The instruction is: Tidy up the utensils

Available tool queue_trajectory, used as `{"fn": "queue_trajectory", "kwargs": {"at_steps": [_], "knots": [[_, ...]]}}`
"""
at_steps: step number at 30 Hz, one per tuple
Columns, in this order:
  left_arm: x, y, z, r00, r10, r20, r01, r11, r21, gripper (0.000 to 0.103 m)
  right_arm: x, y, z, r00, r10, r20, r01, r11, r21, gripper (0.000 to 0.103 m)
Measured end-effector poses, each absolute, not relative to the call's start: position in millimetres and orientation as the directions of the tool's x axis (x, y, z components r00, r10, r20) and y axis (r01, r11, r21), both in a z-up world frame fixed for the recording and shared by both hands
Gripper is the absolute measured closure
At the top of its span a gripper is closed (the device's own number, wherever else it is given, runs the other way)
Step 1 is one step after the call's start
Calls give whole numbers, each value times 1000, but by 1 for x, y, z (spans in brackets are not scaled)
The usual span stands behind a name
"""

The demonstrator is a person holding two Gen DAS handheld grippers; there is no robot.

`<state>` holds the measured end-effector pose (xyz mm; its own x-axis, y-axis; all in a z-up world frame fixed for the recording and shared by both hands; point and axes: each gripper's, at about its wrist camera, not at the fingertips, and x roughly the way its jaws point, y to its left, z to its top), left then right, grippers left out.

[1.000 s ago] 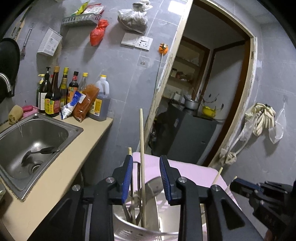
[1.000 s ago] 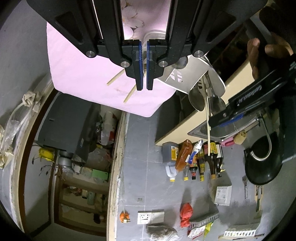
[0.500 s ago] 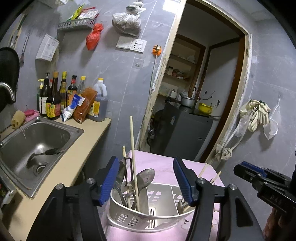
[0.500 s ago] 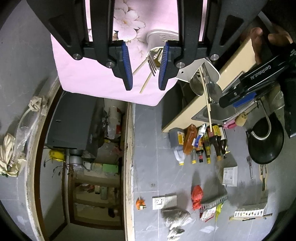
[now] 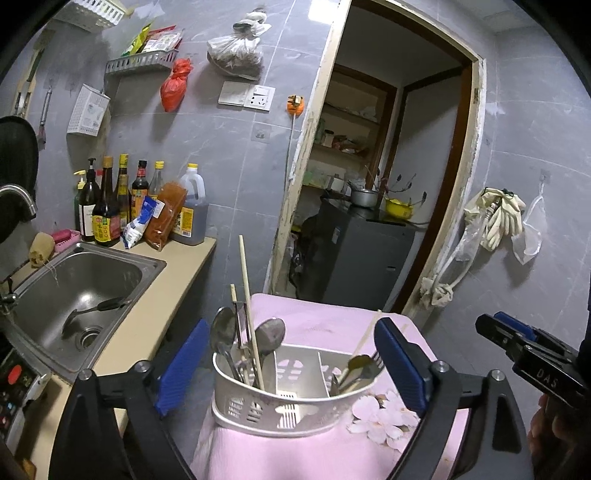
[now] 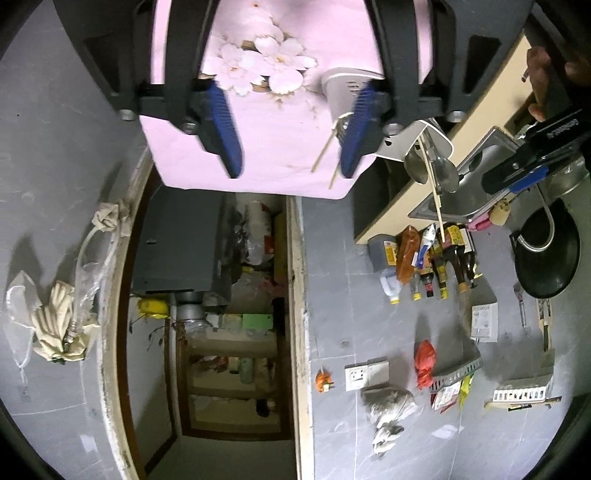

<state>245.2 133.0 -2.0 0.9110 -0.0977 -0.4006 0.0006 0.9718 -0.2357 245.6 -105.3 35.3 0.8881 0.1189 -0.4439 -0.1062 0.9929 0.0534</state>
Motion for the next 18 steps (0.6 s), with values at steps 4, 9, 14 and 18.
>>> {"fn": "queue_trajectory", "kwargs": {"at_steps": [4, 9, 14, 18], "knots": [[231, 126, 5, 916, -79, -393, -12, 975, -223, 2, 230, -119, 39, 895, 115, -431, -97, 993, 64, 38], [213, 117, 14, 918, -57, -393, -31, 977, -213, 1, 208, -135, 44, 904, 122, -409, -95, 992, 87, 25], [193, 105, 21, 923, -43, -382, -35, 980, -196, 1, 184, -151, 46, 910, 132, -393, -101, 990, 99, 13], [171, 91, 23, 923, -36, -384, -40, 981, -188, 1, 162, -165, 48, 909, 146, -391, -110, 988, 113, 10]]}}
